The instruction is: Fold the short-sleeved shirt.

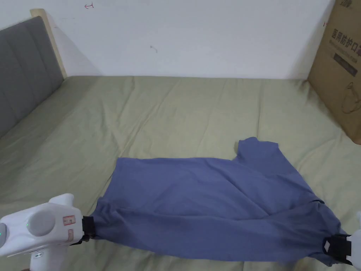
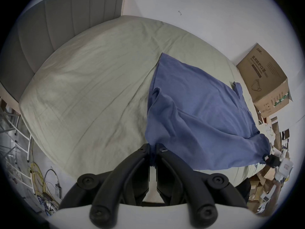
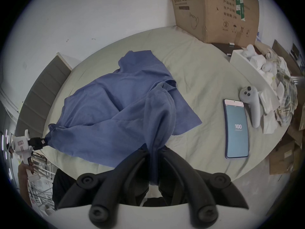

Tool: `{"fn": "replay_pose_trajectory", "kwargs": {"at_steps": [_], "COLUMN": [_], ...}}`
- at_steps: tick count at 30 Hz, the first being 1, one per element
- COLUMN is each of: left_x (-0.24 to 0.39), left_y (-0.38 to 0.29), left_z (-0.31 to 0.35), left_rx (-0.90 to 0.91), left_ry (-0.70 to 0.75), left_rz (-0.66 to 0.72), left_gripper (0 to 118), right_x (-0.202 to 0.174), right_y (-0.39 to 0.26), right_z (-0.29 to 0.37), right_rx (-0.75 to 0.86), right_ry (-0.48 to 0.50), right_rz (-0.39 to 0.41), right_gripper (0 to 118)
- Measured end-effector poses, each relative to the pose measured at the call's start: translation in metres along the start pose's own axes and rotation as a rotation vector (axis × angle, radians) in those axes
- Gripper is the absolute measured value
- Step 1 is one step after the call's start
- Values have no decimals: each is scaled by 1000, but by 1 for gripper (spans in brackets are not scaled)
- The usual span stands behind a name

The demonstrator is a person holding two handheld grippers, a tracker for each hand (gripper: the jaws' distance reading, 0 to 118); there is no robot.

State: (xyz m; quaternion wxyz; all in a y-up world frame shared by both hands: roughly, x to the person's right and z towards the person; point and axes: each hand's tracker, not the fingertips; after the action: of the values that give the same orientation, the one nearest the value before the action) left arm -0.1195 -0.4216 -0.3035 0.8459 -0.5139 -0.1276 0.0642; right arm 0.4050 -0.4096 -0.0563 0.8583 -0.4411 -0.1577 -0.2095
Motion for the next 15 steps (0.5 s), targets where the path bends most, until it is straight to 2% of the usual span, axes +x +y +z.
{"fn": "replay_pose_trajectory", "kwargs": {"at_steps": [8,12,13,14,15], "left_x": [-12,-22,-25,-29,-33], "left_y": [-49,-67,-68,-69,-70], "left_z": [23,5,1,1,5], "left_rx": [-49,-120,-157,-161,-155], "left_ry": [-21,-29,-60,-98,-126], "left_rz": [14,46,96,133,162], "left_gripper": [6,6,16,35,58], "right_x": [5,14,22,24,26], "right_y": [-41,-62,-60,-61,-61], "right_z": [18,-1,-10,-12,-8], "right_rx": [-64,-134,-144,-159,-159], "right_ry": [-35,-45,-53,-80,-129], "right_rz": [23,-24,-24,-15,-11], "right_gripper": [7,9,23,36,38]}}
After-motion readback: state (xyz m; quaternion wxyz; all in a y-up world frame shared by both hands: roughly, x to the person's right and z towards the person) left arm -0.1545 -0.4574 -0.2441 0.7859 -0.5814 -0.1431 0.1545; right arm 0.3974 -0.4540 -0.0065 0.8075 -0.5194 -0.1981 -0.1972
